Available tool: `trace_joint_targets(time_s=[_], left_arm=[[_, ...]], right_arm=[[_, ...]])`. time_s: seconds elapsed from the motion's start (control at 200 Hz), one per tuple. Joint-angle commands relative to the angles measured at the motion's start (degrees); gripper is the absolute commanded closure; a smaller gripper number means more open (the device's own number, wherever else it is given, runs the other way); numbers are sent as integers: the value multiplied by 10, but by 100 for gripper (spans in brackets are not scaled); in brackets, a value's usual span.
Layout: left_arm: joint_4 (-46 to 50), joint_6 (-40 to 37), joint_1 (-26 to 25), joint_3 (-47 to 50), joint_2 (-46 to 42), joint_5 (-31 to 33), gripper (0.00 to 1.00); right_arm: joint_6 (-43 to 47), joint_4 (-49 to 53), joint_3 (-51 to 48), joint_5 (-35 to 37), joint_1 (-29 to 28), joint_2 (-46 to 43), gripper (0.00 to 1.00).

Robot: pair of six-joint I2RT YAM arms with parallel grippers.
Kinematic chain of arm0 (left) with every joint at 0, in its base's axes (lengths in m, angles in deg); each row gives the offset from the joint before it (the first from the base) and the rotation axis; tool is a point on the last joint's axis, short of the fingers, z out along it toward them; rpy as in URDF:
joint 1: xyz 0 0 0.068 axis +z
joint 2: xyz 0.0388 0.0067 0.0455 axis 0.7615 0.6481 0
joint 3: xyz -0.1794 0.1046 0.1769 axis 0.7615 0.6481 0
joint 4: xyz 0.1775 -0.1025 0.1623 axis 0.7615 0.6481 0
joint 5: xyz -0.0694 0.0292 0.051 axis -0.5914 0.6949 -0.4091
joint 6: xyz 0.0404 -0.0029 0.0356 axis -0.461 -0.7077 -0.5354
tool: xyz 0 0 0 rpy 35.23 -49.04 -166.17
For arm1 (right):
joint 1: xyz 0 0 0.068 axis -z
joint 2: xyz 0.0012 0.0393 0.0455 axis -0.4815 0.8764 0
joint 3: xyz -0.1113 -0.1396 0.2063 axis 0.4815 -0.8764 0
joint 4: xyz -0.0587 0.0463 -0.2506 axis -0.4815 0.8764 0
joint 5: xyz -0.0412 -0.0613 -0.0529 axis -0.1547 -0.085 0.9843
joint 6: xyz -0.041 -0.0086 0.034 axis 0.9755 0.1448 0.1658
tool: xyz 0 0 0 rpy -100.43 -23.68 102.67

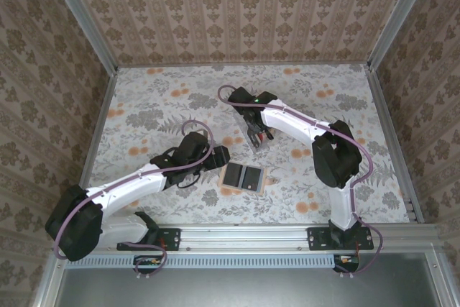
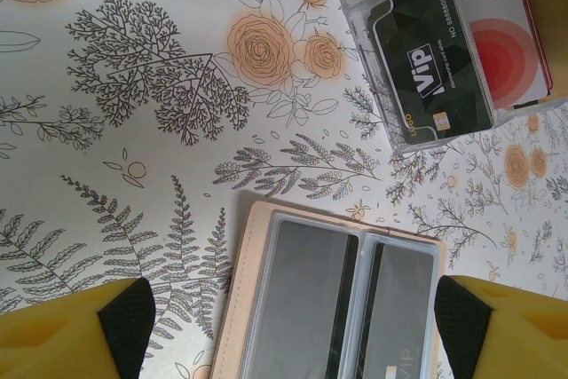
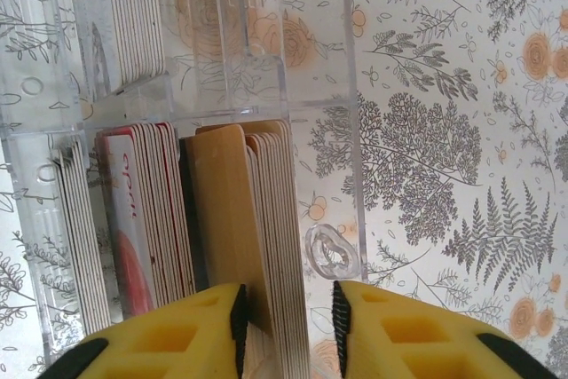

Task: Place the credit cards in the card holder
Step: Pick up the credit card from the storage box.

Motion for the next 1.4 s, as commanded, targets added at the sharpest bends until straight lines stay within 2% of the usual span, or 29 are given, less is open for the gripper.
trace_joint_targets(time_s=[0.0, 0.215, 0.515, 0.745, 0.955, 1.13, 1.395], left_arm=[[-2, -1, 4, 3, -5, -5, 15], [-1, -1, 4, 1, -3, -7, 15], [-2, 3, 4, 2, -2, -7, 15], [-1, 2, 5, -7, 8, -14, 15], [0, -1, 4, -17, 19, -22, 14], [-4, 1, 5, -24, 26, -31, 14], [-51, 6, 15, -53, 40, -91, 16]], right_arm=[[7, 14, 9, 29, 1, -15, 69], [7, 8, 4, 35, 1, -25, 72], [7, 5, -4, 30, 1, -35, 83], [-3, 11, -7, -16, 2, -59, 90], [-37, 8, -26, -107, 14, -109, 93], [-78, -21, -77, -196, 40, -184, 95], [-199, -194, -263, -407, 95, -358, 97]])
